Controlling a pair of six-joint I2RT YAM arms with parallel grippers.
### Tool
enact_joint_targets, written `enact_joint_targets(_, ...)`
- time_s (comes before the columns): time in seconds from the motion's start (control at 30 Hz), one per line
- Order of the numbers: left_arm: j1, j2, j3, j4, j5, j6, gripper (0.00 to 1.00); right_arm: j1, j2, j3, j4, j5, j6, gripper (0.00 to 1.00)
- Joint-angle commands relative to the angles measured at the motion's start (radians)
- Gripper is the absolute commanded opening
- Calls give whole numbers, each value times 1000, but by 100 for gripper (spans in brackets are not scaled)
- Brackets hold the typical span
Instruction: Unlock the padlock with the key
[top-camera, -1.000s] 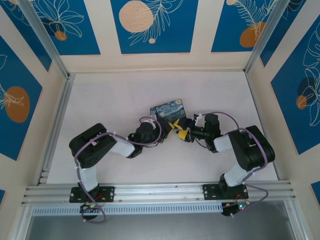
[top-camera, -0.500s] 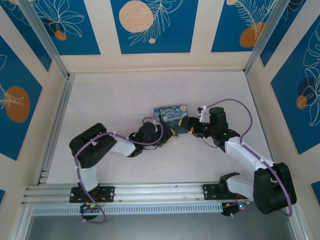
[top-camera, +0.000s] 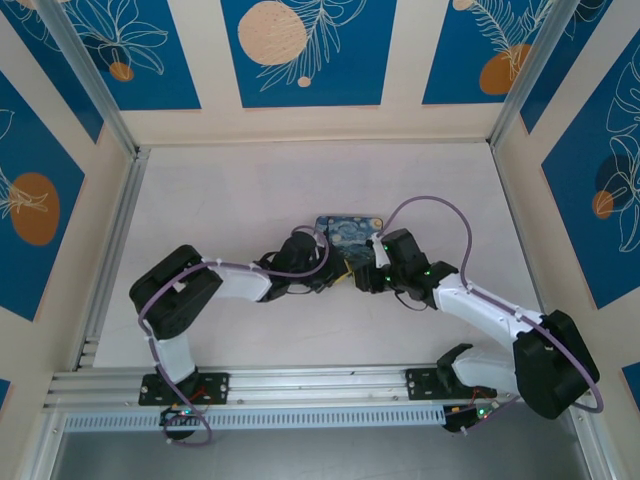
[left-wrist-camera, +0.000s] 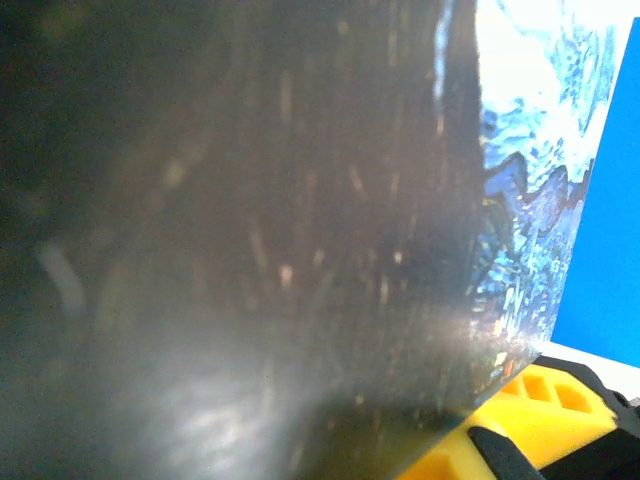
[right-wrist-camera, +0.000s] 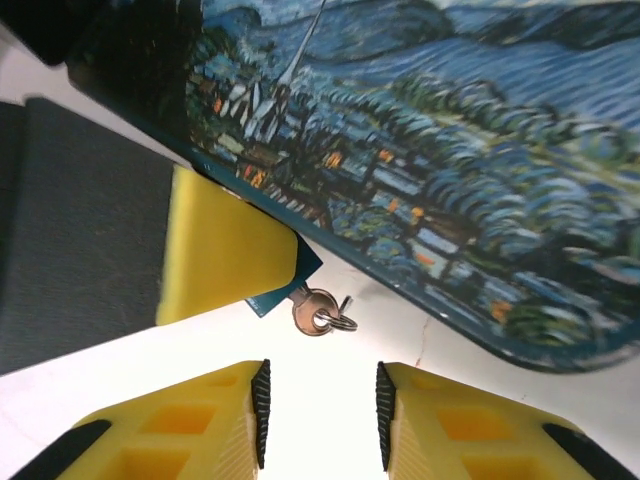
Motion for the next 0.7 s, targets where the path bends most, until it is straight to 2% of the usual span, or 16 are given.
enact_joint_targets(0.0,10,-31,39,-54,84,7,0,56,29,36,-16,109,-58,36)
enact_joint_targets(0.27,11,-39,73,-102,130,12,0,135,95,58,-8,255,-50,36)
enact_joint_targets(0.57,11,-46,80,-113,139,12,0,146,120,74,25,319,-50,36)
enact_joint_targets(0.67,11,-46,81,-116,141,14,0,147,138,86,34,322,-49,33)
